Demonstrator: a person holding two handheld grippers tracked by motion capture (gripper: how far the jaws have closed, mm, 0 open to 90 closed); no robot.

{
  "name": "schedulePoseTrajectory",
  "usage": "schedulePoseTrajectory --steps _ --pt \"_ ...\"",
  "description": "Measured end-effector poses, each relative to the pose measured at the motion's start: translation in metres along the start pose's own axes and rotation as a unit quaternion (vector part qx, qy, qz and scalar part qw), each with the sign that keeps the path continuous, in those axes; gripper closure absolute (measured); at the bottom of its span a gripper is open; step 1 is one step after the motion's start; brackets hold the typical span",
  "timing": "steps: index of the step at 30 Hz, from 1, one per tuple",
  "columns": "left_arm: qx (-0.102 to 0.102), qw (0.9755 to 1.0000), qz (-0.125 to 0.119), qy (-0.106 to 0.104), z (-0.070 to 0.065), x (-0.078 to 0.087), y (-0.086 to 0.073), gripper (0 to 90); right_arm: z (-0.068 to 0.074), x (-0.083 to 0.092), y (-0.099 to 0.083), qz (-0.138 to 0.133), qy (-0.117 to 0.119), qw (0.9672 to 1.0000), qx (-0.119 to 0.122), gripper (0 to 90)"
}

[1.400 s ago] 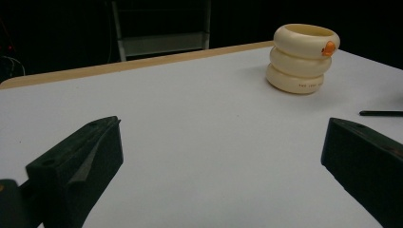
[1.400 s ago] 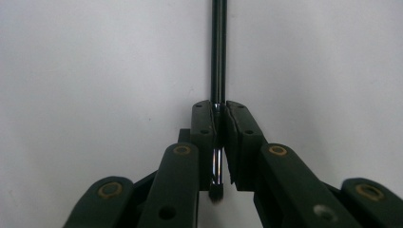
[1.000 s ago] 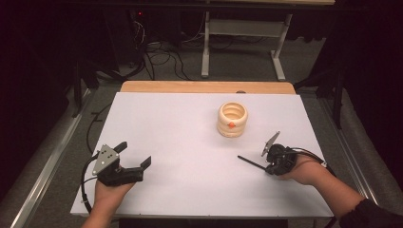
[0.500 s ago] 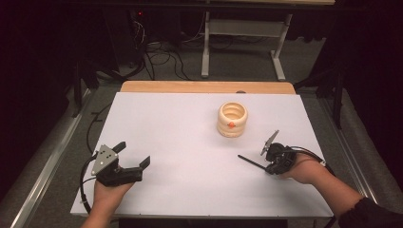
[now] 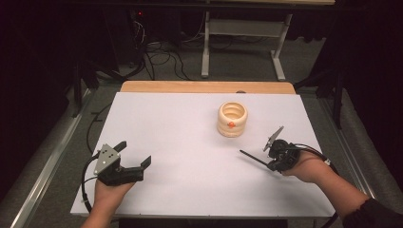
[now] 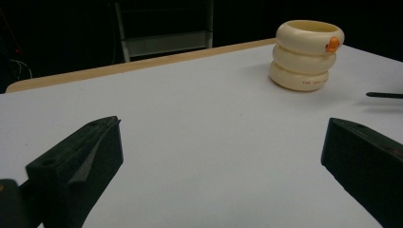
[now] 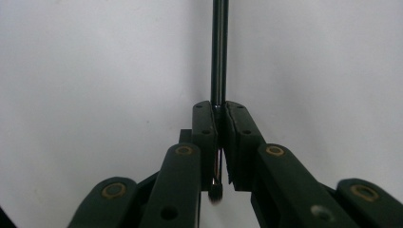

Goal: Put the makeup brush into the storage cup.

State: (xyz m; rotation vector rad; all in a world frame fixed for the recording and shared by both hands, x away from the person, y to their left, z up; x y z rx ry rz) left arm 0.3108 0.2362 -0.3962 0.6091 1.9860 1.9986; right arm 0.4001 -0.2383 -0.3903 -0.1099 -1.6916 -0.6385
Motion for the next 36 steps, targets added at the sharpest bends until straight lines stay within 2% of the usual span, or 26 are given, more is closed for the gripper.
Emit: schedulePoseTrajectory --steps 6,14,15,18,22,33,36 --pt "-0.011 0.9999 0.001 0.007 -0.002 -0.006 0.010 0.8 0.002 0.012 0.006 -0.003 -0.002 1.0000 0.007 86.0" --pt "-0.029 0.9995 -0.013 -0.002 -0.007 -0.021 0.035 0.8 0.006 0.020 0.013 -0.009 -0.004 0.9999 0.010 86.0" --pt "-0.027 0.9994 -0.020 -0.003 -0.009 -0.027 0.041 0.8 0.007 0.021 0.015 -0.008 -0.005 0.9999 0.009 86.0" --pt "-0.027 0.9992 -0.028 -0.008 -0.013 -0.034 0.047 0.8 0.009 0.023 0.019 -0.007 -0.007 0.9999 0.012 86.0" --pt "-0.018 0.9992 -0.031 -0.016 -0.018 -0.042 0.046 0.8 0.011 0.023 0.023 -0.009 -0.006 0.9998 0.015 86.0" --pt "0.004 0.9989 -0.033 -0.033 -0.033 -0.064 0.028 2.0 0.019 0.021 0.038 -0.007 -0.001 0.9995 0.029 86.0" --pt "0.000 0.9990 -0.027 -0.035 -0.035 -0.066 0.024 2.0 0.020 0.020 0.040 -0.008 0.001 0.9995 0.031 86.0"
Point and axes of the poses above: each handheld gripper's, and its own axes: x roughly backward along the jaws, y roughly out of its top, z roughly to its left, the point moved 2 cm from there along -x, roughly forward along the jaws, and after that the axes turned 11 degrees about -z, right-handed, at the moved point
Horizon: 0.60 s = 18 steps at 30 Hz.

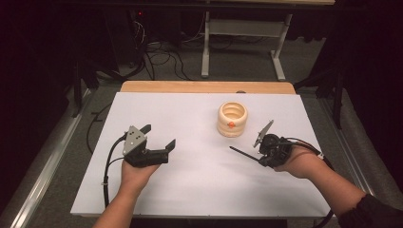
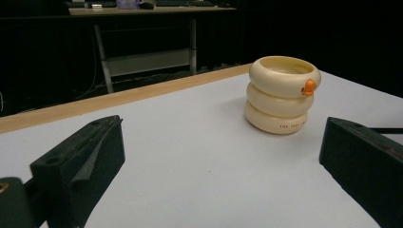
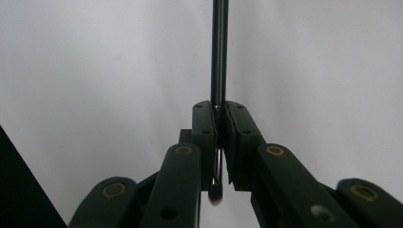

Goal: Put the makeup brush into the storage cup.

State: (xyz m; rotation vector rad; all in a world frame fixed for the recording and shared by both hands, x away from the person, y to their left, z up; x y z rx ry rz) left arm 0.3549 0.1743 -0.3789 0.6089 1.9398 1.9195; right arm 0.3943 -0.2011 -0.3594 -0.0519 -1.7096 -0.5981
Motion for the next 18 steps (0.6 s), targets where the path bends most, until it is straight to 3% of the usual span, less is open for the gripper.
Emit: schedulePoseTrajectory --steps 6,10,18 --pt "-0.016 0.9998 0.009 -0.004 -0.004 -0.003 -0.009 2.0 0.003 -0.004 0.005 0.004 0.004 1.0000 0.004 86.0" --pt "-0.017 0.9997 0.012 -0.011 -0.006 -0.004 -0.013 2.0 0.006 -0.008 0.011 0.003 0.009 0.9999 0.010 86.0" --pt "-0.031 0.9991 0.027 -0.008 -0.009 -0.006 -0.023 2.7 0.012 -0.015 0.020 0.002 0.016 0.9996 0.021 86.0"
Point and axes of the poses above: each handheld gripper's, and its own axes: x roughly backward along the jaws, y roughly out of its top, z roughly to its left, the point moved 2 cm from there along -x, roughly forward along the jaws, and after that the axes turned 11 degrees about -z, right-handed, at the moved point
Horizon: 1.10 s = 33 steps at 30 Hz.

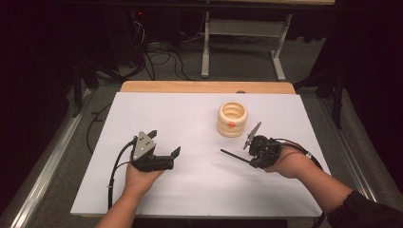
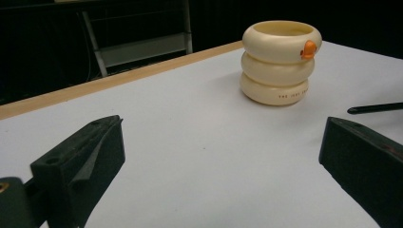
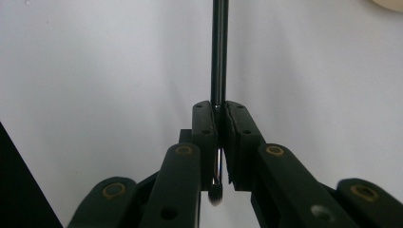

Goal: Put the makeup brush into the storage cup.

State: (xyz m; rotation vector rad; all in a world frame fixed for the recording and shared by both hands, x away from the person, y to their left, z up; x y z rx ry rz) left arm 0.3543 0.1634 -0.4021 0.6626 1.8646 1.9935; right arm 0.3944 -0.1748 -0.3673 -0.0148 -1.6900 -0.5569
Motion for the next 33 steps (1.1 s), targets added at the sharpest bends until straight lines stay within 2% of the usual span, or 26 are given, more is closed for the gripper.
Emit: schedulePoseTrajectory --steps 4,7,9,16,18,19,20,24,28,32,33 --pt "-0.012 0.9998 0.013 0.003 -0.002 -0.002 -0.007 2.9 0.003 -0.004 0.005 -0.003 0.004 1.0000 0.008 86.0" --pt "-0.012 0.9997 0.023 0.003 -0.002 -0.004 -0.012 3.1 0.004 -0.004 0.006 0.000 0.004 1.0000 0.008 86.0" --pt "-0.024 0.9992 0.032 0.002 -0.005 -0.006 -0.015 3.1 0.005 -0.005 0.008 -0.002 0.005 0.9999 0.010 85.9" --pt "-0.043 0.9979 0.049 -0.004 -0.010 -0.011 -0.021 3.2 0.007 -0.007 0.010 -0.004 0.007 0.9998 0.017 85.9" --pt "-0.055 0.9971 0.052 -0.004 -0.013 -0.012 -0.024 3.2 0.007 -0.007 0.011 -0.003 0.007 0.9998 0.019 85.9" --pt "-0.068 0.9959 0.059 -0.005 -0.015 -0.014 -0.026 3.4 0.008 -0.007 0.012 -0.004 0.007 0.9998 0.017 86.0" --pt "-0.068 0.9959 0.059 -0.005 -0.015 -0.014 -0.026 3.4 0.008 -0.008 0.013 -0.006 0.008 0.9998 0.020 85.9" --pt "-0.096 0.9930 0.069 -0.002 -0.018 -0.015 -0.028 3.8 0.011 -0.008 0.016 -0.006 0.011 0.9997 0.023 86.0" --pt "-0.113 0.9911 0.071 0.000 -0.021 -0.016 -0.028 4.1 0.012 -0.008 0.020 -0.003 0.012 0.9995 0.030 85.9" --pt "-0.144 0.9868 0.074 0.002 -0.025 -0.017 -0.027 4.3 0.014 -0.008 0.024 -0.005 0.014 0.9994 0.032 86.0" --pt "-0.156 0.9849 0.075 0.005 -0.026 -0.017 -0.027 4.5 0.015 -0.008 0.026 -0.006 0.014 0.9992 0.036 86.0"
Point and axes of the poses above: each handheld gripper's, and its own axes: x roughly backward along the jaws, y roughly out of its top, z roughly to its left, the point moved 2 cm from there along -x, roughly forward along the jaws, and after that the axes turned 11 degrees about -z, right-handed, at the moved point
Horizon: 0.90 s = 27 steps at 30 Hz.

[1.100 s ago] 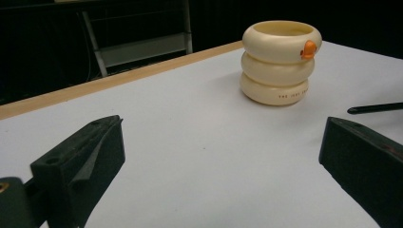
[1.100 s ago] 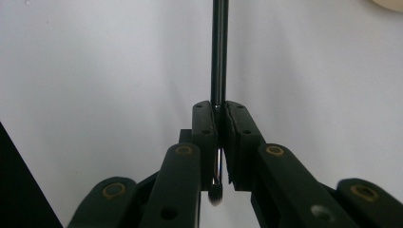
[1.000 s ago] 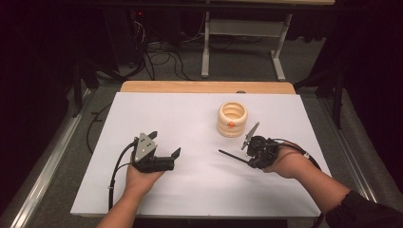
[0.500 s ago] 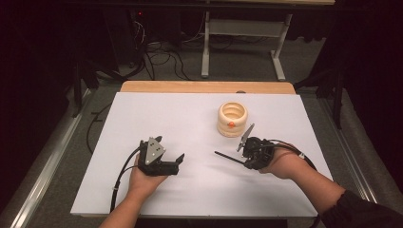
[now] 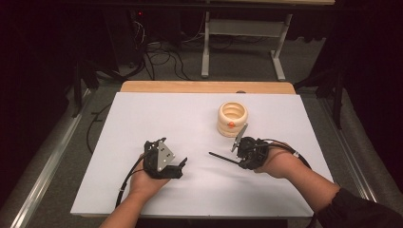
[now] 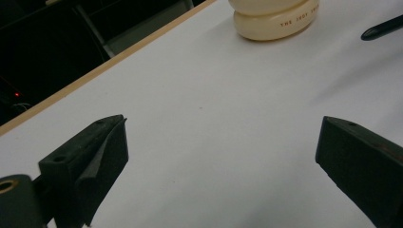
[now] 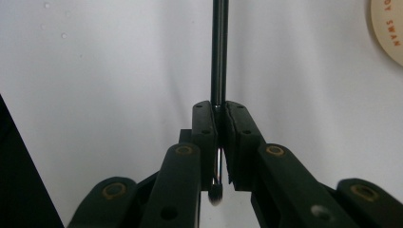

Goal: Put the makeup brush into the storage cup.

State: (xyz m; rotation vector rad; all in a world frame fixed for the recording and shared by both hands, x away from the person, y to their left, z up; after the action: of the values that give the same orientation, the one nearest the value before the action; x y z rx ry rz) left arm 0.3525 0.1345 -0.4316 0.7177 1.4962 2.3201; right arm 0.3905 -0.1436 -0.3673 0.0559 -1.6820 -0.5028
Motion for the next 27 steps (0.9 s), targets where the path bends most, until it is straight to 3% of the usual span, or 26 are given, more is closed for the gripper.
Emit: schedulePoseTrajectory --steps 15,23,27 --pt "-0.064 0.9978 0.012 0.015 -0.009 0.000 0.004 5.1 0.003 -0.004 0.010 -0.002 0.004 0.9999 0.011 85.9" --pt "-0.101 0.9945 0.020 0.017 -0.016 -0.001 0.006 5.1 0.003 -0.004 0.011 -0.001 0.004 0.9999 0.015 85.9" --pt "-0.136 0.9903 0.023 0.018 -0.023 -0.001 0.009 5.0 0.004 -0.004 0.011 0.002 0.004 0.9999 0.016 85.9"
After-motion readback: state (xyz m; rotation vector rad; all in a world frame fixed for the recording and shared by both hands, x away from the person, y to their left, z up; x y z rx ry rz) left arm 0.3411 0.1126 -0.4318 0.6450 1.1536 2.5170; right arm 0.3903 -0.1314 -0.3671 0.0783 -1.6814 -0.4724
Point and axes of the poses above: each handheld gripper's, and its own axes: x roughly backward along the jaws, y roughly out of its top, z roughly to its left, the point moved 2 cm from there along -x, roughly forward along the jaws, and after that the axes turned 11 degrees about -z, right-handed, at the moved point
